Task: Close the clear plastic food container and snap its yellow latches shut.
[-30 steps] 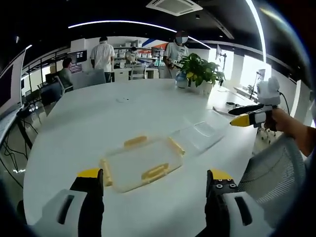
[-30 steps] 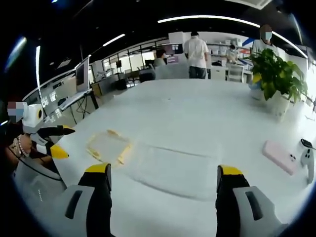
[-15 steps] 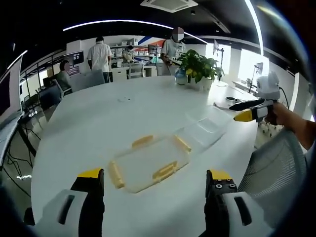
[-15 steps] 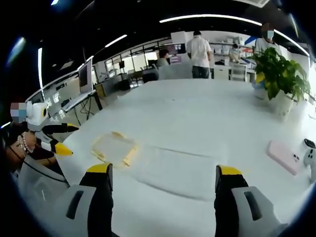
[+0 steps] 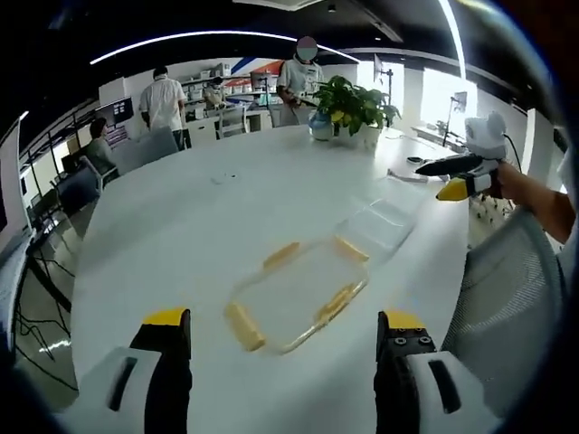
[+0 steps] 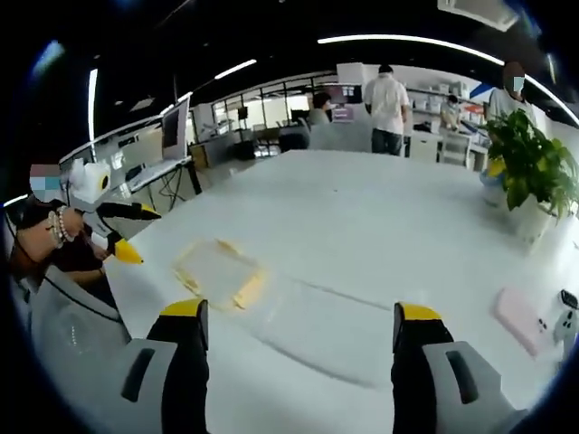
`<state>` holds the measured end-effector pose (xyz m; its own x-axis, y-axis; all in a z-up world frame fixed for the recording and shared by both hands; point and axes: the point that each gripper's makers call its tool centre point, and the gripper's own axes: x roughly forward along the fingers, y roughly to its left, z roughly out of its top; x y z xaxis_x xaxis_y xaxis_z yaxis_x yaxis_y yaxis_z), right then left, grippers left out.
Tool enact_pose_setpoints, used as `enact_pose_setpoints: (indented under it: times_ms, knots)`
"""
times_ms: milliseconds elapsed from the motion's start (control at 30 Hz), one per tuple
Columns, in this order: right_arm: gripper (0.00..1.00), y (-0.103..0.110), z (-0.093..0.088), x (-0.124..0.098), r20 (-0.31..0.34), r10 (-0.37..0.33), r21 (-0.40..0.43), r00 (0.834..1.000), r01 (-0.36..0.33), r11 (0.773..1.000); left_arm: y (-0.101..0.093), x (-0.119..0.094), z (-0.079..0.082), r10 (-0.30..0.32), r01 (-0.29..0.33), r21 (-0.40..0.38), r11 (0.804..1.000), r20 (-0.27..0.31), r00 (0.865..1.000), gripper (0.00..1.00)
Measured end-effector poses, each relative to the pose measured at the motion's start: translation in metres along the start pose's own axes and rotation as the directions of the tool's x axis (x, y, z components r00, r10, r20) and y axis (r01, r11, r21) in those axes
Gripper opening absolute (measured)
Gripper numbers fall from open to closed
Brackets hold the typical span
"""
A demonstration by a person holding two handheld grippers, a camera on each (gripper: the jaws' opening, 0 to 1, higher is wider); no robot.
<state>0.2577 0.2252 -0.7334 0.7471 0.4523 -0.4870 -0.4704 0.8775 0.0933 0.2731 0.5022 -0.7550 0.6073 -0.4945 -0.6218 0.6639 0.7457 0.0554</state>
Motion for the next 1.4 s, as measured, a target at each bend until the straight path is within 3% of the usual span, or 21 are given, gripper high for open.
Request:
enact_pose_setpoints:
  times_ms: [200,267,533,767,1200,1400]
  knots:
    - [0.81,0.012,0.009,0.015,-0.028,0.066,-0.118,0.997,-0.069,0.991,0.01,0.005,-0.004,-0.041,0.045,0.077,0.996,-0.062,0.997,0.82]
    - [0.81,0.014,0.011,0.022,-0.053,0.078,-0.191,0.995,-0.087,0.978,0.012,0.007,-0.006,-0.06,0.069,0.101,0.993,-0.087,0.994,0.82]
    - [0.78,0.027,0.02,0.037,-0.087,0.156,-0.254,0.984,-0.173,0.952,0.017,0.013,-0.01,-0.113,0.137,0.151,0.979,-0.155,0.981,0.82]
    - [0.77,0.036,0.02,0.048,-0.148,0.21,-0.326,0.966,-0.248,0.912,0.023,0.016,-0.014,-0.15,0.196,0.211,0.958,-0.216,0.965,0.81]
    - [0.74,0.054,0.021,0.065,-0.262,0.318,-0.434,0.911,-0.405,0.805,0.024,0.025,-0.022,-0.222,0.317,0.284,0.905,-0.32,0.921,0.79]
    - [0.73,0.063,0.014,0.073,-0.343,0.354,-0.475,0.87,-0.486,0.733,0.028,0.029,-0.026,-0.231,0.36,0.317,0.877,-0.379,0.896,0.77]
